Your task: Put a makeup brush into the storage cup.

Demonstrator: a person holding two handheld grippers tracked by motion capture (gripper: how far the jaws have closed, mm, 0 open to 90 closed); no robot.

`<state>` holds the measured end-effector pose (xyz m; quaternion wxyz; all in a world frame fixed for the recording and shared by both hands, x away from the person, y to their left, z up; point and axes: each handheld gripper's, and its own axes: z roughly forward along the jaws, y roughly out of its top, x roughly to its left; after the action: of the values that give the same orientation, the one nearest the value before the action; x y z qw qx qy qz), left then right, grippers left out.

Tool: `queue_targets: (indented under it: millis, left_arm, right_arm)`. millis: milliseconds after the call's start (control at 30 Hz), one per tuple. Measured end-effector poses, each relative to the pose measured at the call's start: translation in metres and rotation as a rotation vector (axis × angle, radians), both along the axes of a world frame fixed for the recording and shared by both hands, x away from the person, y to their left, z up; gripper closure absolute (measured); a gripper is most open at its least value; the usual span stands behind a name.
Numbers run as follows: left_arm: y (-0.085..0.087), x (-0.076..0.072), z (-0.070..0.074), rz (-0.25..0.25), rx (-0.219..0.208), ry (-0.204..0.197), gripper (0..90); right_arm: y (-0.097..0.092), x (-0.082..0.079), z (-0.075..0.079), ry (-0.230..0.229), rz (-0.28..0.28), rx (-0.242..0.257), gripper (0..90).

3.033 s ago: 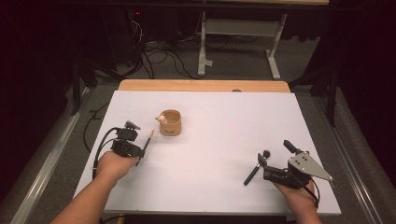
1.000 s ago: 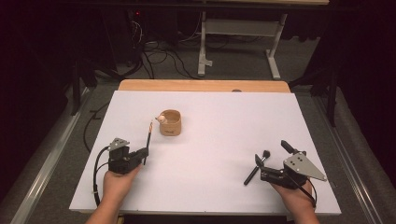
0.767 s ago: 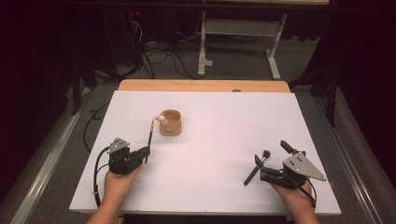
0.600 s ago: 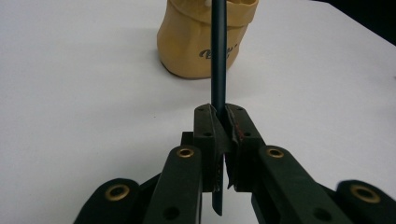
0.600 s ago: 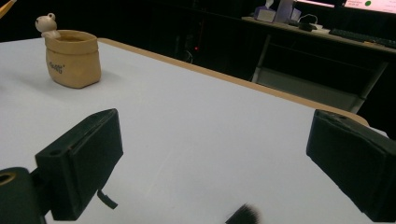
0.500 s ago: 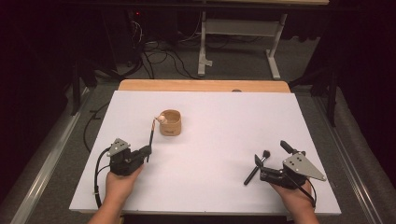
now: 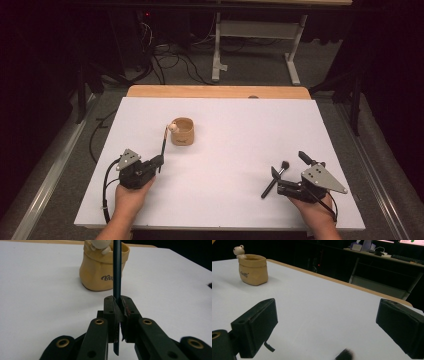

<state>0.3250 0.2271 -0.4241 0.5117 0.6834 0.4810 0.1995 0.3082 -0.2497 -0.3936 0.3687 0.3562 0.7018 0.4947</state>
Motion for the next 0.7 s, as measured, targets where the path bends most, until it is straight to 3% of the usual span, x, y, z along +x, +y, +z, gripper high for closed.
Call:
queue_targets:
  millis: [367,500,600,700]
  left_arm:
    - [-0.002,-0.004,0.004,-0.019,-0.002,-0.034,83.9]
    - [-0.008,-0.002,0.006,-0.044,0.011,-0.048,83.9]
    - [-0.011,0.0,0.008,-0.061,-0.003,-0.047,84.0]
    - [-0.015,0.002,0.01,-0.07,0.014,-0.063,83.9]
  right_arm:
    - [0.0,0.001,-0.001,-0.002,0.009,0.002,4.9]
    - [-0.001,0.001,0.0,-0.007,0.01,0.002,4.9]
    - [-0.002,0.001,0.0,-0.007,0.007,0.003,4.9]
    - [-0.003,0.002,-0.001,-0.004,0.001,0.007,4.9]
